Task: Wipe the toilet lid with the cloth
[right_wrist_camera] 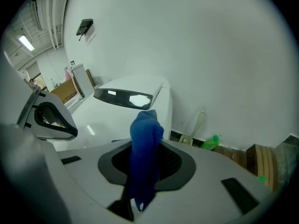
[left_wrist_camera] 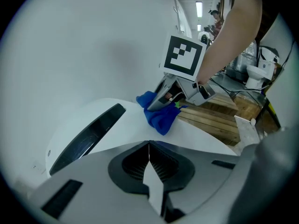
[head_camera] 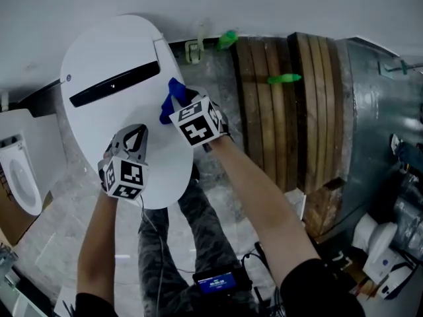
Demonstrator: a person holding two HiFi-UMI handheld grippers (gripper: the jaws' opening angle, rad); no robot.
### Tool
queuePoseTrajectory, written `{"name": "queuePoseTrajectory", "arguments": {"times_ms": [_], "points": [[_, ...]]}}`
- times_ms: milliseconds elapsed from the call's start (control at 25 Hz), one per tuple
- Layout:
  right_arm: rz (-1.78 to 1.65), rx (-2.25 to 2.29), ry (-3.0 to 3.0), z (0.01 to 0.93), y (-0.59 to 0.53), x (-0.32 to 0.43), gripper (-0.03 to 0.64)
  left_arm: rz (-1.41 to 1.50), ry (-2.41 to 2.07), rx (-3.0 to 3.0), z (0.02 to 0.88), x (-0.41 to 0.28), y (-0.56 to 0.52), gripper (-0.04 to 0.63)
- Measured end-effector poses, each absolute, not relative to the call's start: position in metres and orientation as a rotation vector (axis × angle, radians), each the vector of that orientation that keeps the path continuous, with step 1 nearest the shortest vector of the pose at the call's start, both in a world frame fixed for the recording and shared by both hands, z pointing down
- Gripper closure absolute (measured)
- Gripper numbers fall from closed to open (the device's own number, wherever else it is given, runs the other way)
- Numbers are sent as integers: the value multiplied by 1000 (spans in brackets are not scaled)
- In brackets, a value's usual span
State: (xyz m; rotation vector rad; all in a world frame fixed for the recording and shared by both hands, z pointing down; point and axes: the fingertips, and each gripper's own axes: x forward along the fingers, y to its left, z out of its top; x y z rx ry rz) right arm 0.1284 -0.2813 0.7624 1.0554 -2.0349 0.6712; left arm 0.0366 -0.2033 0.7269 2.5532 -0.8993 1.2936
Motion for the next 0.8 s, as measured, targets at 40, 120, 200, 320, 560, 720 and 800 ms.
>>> {"name": "queuePoseTrajectory", "arguments": {"times_ms": [40,120,200,320,560,720,800], "points": [[673,1056,-2036,763,-280,130,526,1296,-897,2548,727,39,-200,583],[681,1065,-2034,763,-276,132,526,1302,-889,2541,726,40,-194,583],[698,1091,-2028,764,-273,131,526,1317,-884,2533,727,35,-189,583],[703,1115,-2017,764,-267,125,528,1321,-901,2515,728,22,-186,583],[659,1087,-2025,765,-248,79,528,1283,-966,2488,728,-25,-169,583],[631,1058,-2032,764,-237,37,529,1260,-1015,2472,727,-64,-155,583],[618,1042,-2034,764,-231,13,528,1252,-1035,2456,728,-87,-147,583]]}}
